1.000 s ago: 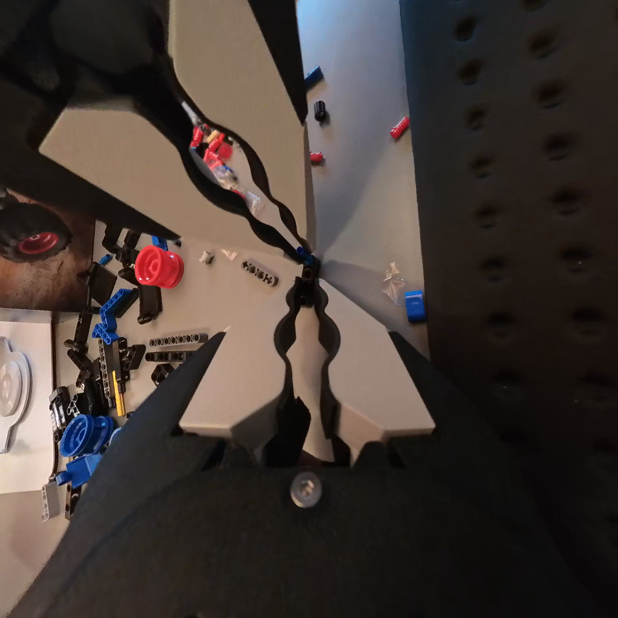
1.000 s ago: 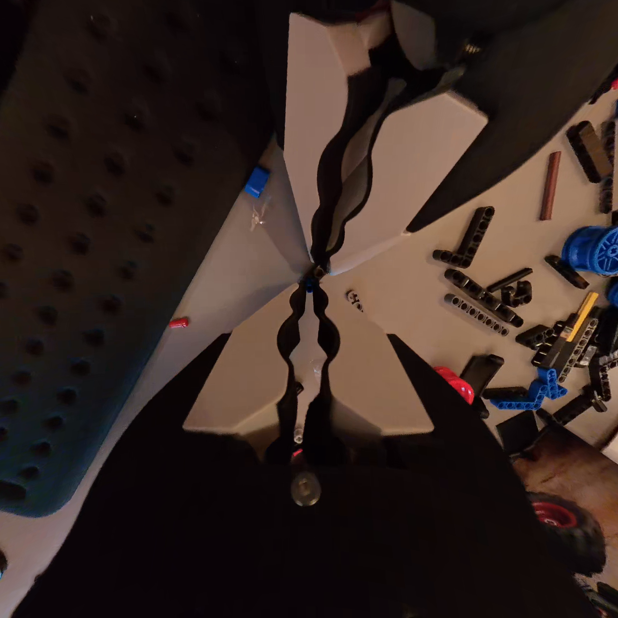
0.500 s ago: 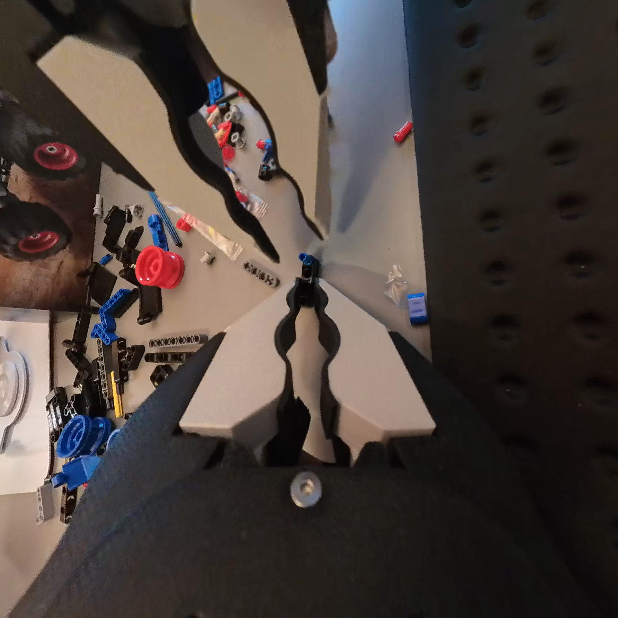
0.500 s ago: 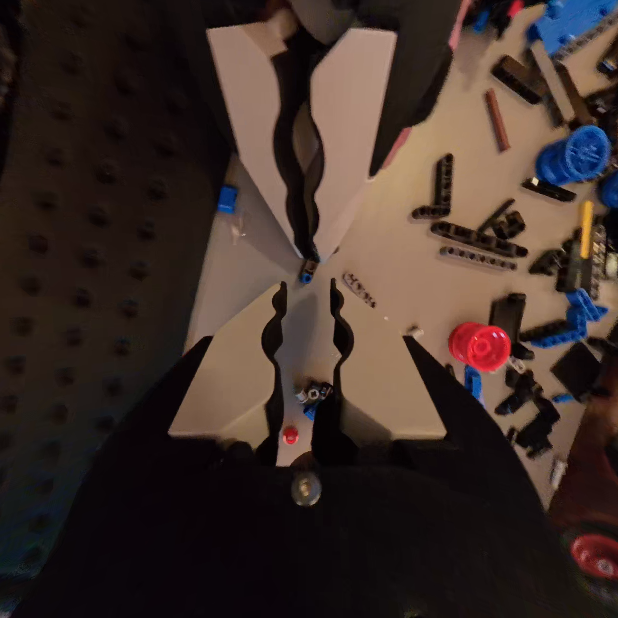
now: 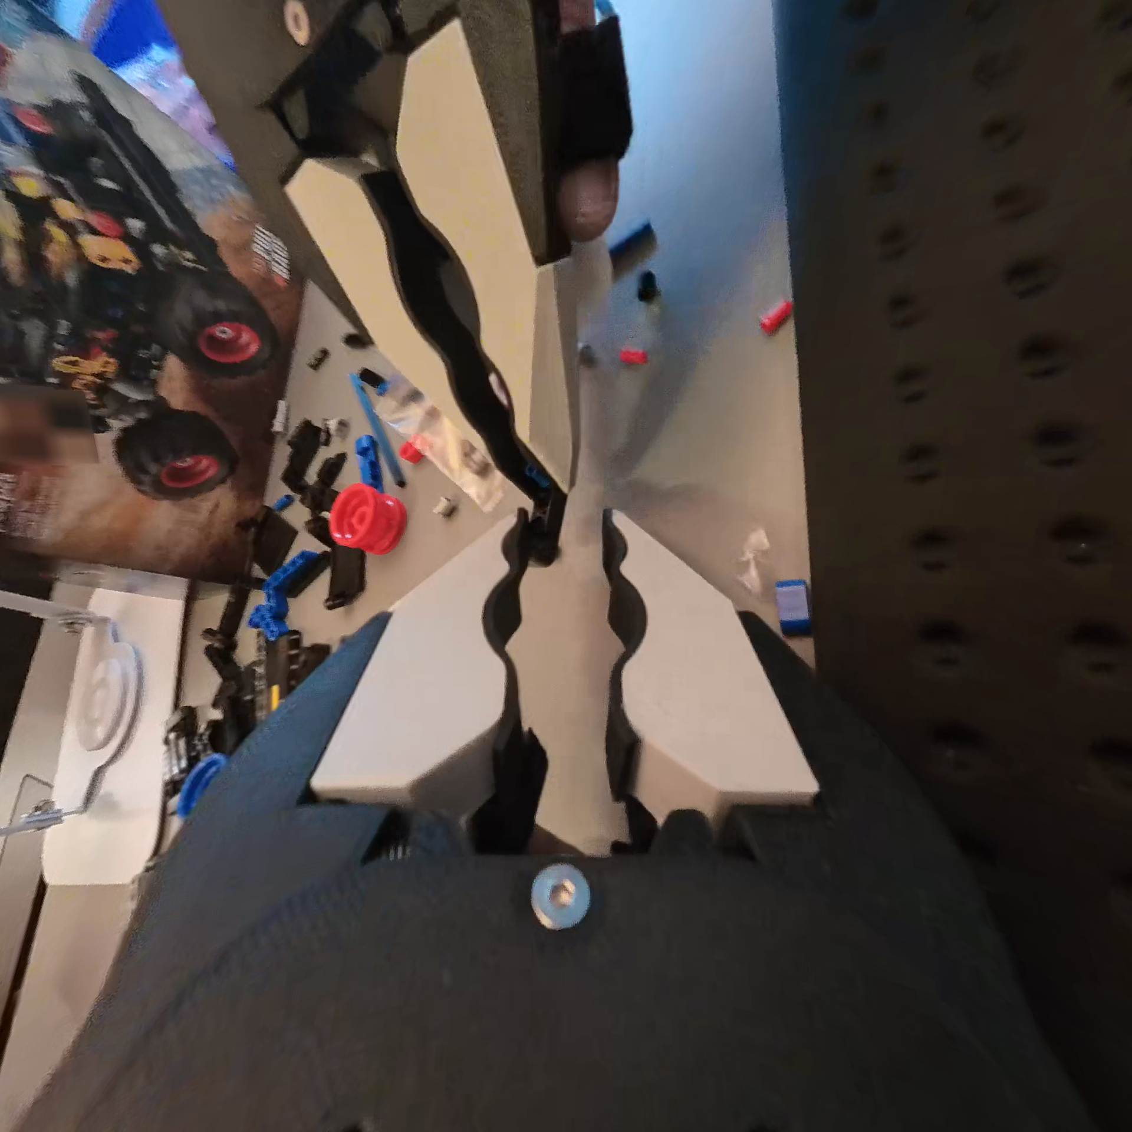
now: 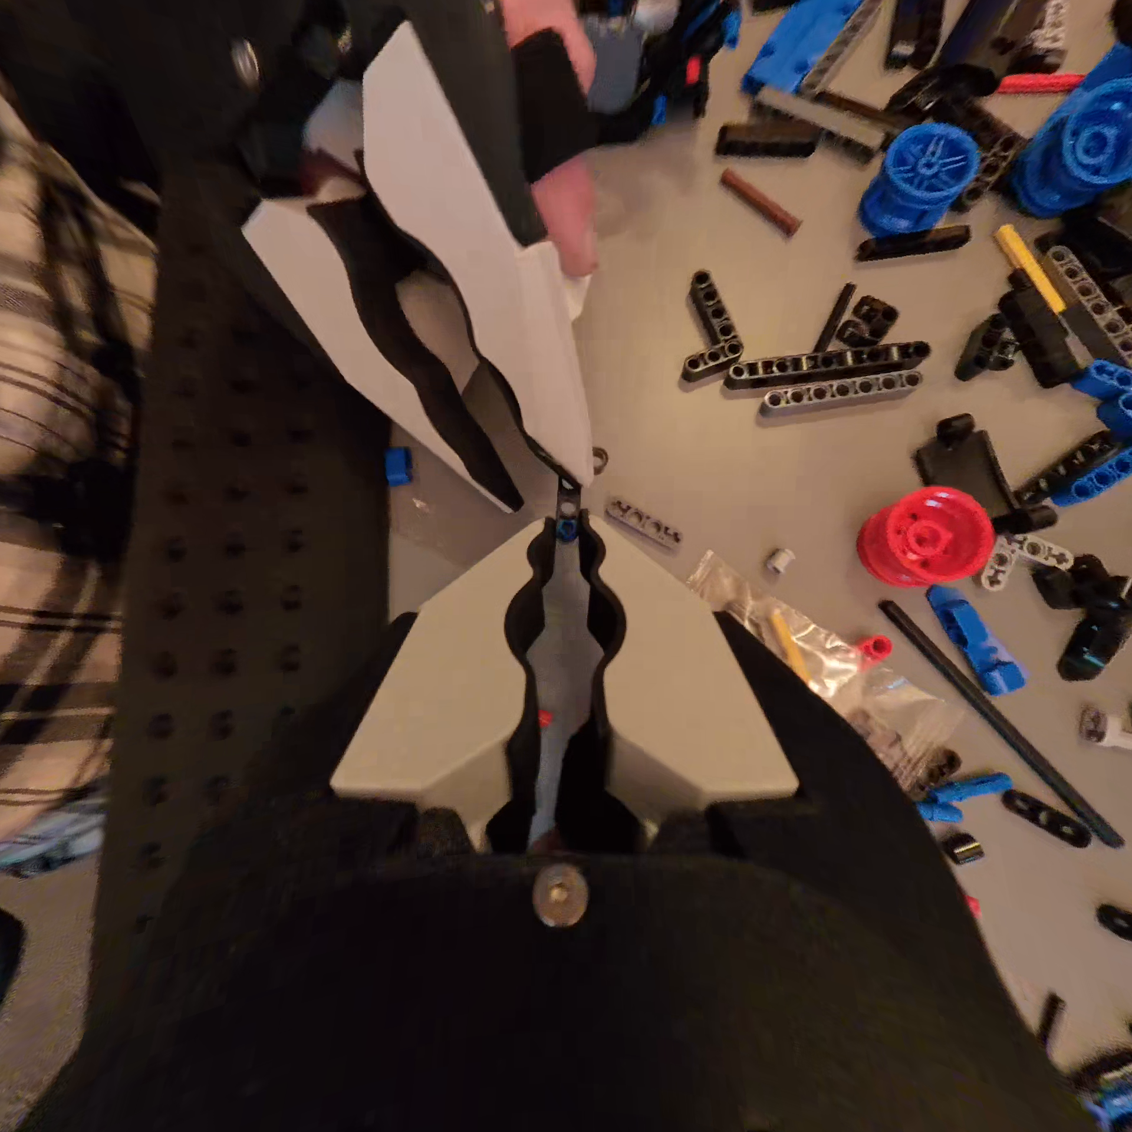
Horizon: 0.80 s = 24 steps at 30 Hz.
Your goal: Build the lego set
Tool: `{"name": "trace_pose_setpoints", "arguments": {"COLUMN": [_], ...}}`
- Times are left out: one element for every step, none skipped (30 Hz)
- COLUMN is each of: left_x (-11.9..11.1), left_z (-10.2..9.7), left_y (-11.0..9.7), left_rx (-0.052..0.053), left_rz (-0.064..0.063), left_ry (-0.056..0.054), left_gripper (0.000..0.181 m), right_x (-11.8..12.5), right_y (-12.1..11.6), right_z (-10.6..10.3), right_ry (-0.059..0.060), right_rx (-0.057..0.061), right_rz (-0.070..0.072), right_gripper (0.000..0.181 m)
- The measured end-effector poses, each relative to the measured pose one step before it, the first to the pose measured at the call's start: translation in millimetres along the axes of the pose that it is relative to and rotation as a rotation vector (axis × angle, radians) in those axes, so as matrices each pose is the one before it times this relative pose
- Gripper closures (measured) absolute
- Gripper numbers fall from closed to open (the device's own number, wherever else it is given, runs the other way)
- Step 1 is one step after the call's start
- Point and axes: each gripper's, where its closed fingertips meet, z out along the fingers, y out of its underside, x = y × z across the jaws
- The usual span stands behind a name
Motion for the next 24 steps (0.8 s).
{"name": "trace_pose_setpoints", "arguments": {"left_x": [-5.18,-6.49,-4.39,-2.40,-2.99,-4.58,-4.25,-2.13,-1.14,-1.34,-1.41,-2.48,-3.41,-3.16,-2.85,-4.48,-4.84,-4.03,-4.55,-3.88,-1.54,0.04,-0.54,-0.28], "left_z": [-1.89,-1.01,-1.00,-1.47,-1.78,-1.56,-1.07,-0.89,-0.36,-0.24,-0.66,-1.27,-0.75,-0.70,-0.42,-0.67,-1.56,-1.91,-1.58,-1.74,-1.56,-0.59,-1.45,-1.52], "left_y": [-2.93,-0.23,-0.49,-2.60,-3.98,-2.78,-1.65,-1.46,-0.05,-0.34,-0.71,-1.52,-0.87,-0.28,-0.14,0.44,-1.32,-1.76,-0.39,-1.13,-1.47,-1.46,-2.44,-2.96], "left_rx": [0.0149,-0.0007,0.0030,0.0156,0.0216,0.0125,0.0076,0.0074,-0.0008,0.0050,0.0042,0.0055,0.0016,-0.0016,0.0000,-0.0039,0.0053,0.0086,0.0007,0.0069,0.0095,0.0104,0.0136,0.0162], "left_rz": [0.0033,0.0113,0.0104,-0.0026,-0.0068,0.0061,0.0151,0.0098,-0.0008,-0.0028,-0.0062,-0.0049,-0.0074,-0.0114,-0.0148,-0.0336,-0.0514,-0.0394,-0.0185,-0.0152,-0.0234,-0.0251,-0.0200,-0.0274], "left_ry": [-0.0297,-0.0401,-0.0269,-0.0145,-0.0166,-0.0262,-0.0261,-0.0113,-0.0043,-0.0055,-0.0050,-0.0096,-0.0141,-0.0119,-0.0066,-0.0083,-0.0023,0.0001,-0.0042,-0.0039,0.0088,0.0049,0.0055,0.0099], "left_gripper": [0.155,0.150,0.146,0.146,0.147,0.152,0.160,0.165,0.165,0.166,0.166,0.167,0.167,0.167,0.168,0.169,0.170,0.170,0.170,0.171,0.171,0.175,0.175,0.175], "right_x": [-0.46,-0.33,1.10,-0.12,-1.35,-1.45,-2.18,-1.36,0.20,0.21,-0.15,-0.27,0.51,1.06,1.25,2.20,1.86,0.06,0.50,3.09,4.07,1.20,-1.38,-0.64], "right_y": [-3.73,-4.10,-3.63,-3.27,-3.18,-2.49,-2.02,-1.52,-1.29,-1.73,-2.01,-2.66,-3.50,-4.25,-5.68,-6.02,-5.36,-5.03,-4.86,-3.14,-1.39,-3.24,-4.16,-1.86], "right_z": [-5.08,-5.07,-4.74,-4.42,-3.24,-1.16,-0.68,-0.31,-0.80,-1.24,-1.37,-1.55,-1.58,-1.76,-1.88,-0.49,-0.60,-0.86,-1.27,-1.18,-0.62,-0.30,0.19,1.93], "right_ry": [-0.0350,-0.0291,-0.0084,-0.0092,-0.0156,-0.0146,-0.0173,-0.0136,-0.0074,-0.0101,-0.0099,-0.0052,0.0037,0.0098,0.0162,0.0291,0.0330,0.0251,0.0261,0.0424,0.0534,0.0388,0.0169,0.0211], "right_rx": [0.0338,0.0331,0.0272,0.0217,0.0183,0.0122,0.0087,0.0059,0.0053,0.0086,0.0118,0.0134,0.0146,0.0150,0.0213,0.0264,0.0197,0.0183,0.0171,0.0036,-0.0088,0.0041,0.0116,-0.0050], "right_rz": [0.0349,0.0323,0.0157,0.0071,0.0088,0.0105,0.0059,0.0057,0.0083,0.0103,0.0073,0.0025,-0.0020,-0.0059,-0.0098,-0.0144,-0.0202,-0.0257,-0.0222,-0.0218,-0.0379,-0.0392,-0.0204,-0.0185], "right_gripper": [0.175,0.175,0.175,0.175,0.175,0.175,0.175,0.175,0.175,0.175,0.175,0.175,0.175,0.175,0.175,0.174,0.172,0.166,0.162,0.161,0.159,0.159,0.162,0.162]}}
